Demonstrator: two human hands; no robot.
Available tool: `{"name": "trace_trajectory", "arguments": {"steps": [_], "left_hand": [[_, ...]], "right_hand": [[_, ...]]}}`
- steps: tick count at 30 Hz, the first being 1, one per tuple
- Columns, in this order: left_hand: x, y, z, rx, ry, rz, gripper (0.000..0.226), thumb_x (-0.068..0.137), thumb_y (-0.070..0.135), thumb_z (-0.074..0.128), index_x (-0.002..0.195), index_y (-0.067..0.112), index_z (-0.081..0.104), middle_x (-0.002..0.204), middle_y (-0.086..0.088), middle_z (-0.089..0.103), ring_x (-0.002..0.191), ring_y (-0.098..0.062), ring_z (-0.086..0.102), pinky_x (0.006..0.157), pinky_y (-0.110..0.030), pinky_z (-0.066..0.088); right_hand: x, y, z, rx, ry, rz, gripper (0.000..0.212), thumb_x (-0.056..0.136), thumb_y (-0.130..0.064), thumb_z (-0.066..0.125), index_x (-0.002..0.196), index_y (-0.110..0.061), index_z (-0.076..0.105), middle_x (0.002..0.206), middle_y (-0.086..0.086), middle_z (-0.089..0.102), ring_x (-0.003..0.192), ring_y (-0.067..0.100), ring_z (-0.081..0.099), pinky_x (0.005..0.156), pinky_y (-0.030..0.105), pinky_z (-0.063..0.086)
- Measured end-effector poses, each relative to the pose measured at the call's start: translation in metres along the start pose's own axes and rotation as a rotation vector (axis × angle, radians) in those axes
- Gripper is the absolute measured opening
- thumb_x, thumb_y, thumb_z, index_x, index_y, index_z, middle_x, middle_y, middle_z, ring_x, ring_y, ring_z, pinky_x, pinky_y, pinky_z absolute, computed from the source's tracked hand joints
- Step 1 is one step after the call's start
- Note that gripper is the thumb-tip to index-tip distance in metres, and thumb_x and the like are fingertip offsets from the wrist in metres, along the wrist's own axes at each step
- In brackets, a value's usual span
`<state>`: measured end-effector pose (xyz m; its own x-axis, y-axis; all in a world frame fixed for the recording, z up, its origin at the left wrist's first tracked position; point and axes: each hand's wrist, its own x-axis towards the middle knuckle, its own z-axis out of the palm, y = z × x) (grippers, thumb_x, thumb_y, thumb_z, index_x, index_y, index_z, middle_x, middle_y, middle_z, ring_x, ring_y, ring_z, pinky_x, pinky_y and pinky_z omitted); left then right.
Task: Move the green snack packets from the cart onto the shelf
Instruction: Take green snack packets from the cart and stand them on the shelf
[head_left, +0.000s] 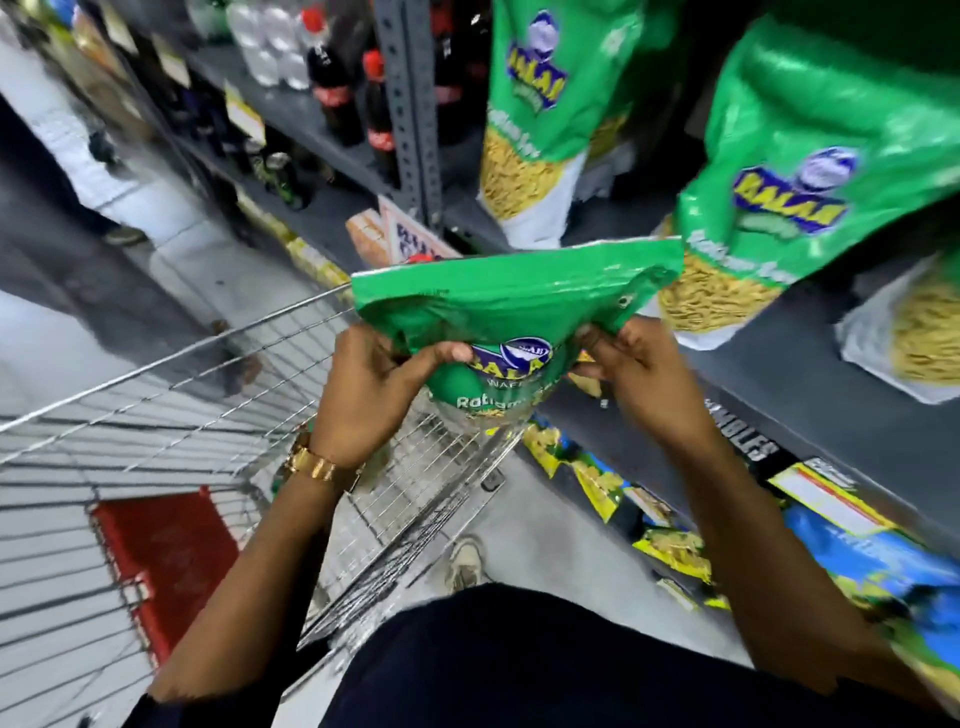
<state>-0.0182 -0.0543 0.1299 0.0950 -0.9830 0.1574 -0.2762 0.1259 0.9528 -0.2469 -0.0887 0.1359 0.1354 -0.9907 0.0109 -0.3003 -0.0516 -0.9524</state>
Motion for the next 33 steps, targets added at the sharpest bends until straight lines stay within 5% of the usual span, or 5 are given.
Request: {"name": "trace_trajectory", "arguments": {"steps": [3,9,15,21,33], "left_hand": [[0.023,0.033,0.041,0.017,-0.099,0.108,0.075,0.068,0.058,0.077,0.070,-0.015,0.062,0.073,-0.017,0.072,0.072,-0.018,0.062,0.071,-0.052,0.057],[0.029,0.101,0.160,-0.149,-0.326,0.169,0.050,0.066,0.053,0.078,0.077,0.006,0.071,0.080,-0.013,0.077,0.064,-0.015,0.066,0.061,-0.040,0.059],[0.039,0.140,0.282,-0.195,-0.477,0.227,0.010,0.073,0.033,0.077,0.068,0.035,0.069,0.065,0.029,0.068,0.068,0.010,0.062,0.071,-0.023,0.052],[0.051,0.136,0.344,-0.218,-0.508,0.176,0.008,0.081,0.025,0.073,0.081,0.025,0.065,0.083,0.002,0.070,0.082,-0.015,0.062,0.080,-0.046,0.055],[0.064,0.134,0.360,-0.303,-0.428,0.155,0.008,0.084,0.034,0.065,0.085,0.027,0.064,0.087,-0.001,0.072,0.083,-0.014,0.064,0.083,-0.043,0.054]], "right_hand": [[-0.018,-0.006,-0.056,0.059,0.129,0.024,0.027,0.088,-0.032,0.062,0.078,-0.007,0.066,0.079,0.014,0.075,0.076,0.011,0.067,0.073,0.042,0.062],[-0.083,-0.010,-0.168,0.126,0.410,-0.015,0.017,0.085,-0.034,0.059,0.085,-0.024,0.073,0.076,-0.022,0.075,0.072,-0.003,0.068,0.061,0.022,0.060],[-0.125,0.014,-0.243,0.117,0.741,0.039,0.105,0.046,-0.082,0.066,0.099,0.008,0.060,0.088,0.019,0.070,0.078,0.023,0.066,0.063,0.045,0.063],[-0.113,0.043,-0.269,0.116,0.879,0.099,0.015,0.095,-0.022,0.055,0.098,-0.008,0.060,0.104,0.026,0.068,0.091,0.032,0.067,0.064,0.045,0.061],[-0.090,0.062,-0.256,0.200,0.940,0.070,0.031,0.096,-0.025,0.055,0.101,0.004,0.060,0.097,0.015,0.068,0.098,0.032,0.071,0.068,0.037,0.064]]}}
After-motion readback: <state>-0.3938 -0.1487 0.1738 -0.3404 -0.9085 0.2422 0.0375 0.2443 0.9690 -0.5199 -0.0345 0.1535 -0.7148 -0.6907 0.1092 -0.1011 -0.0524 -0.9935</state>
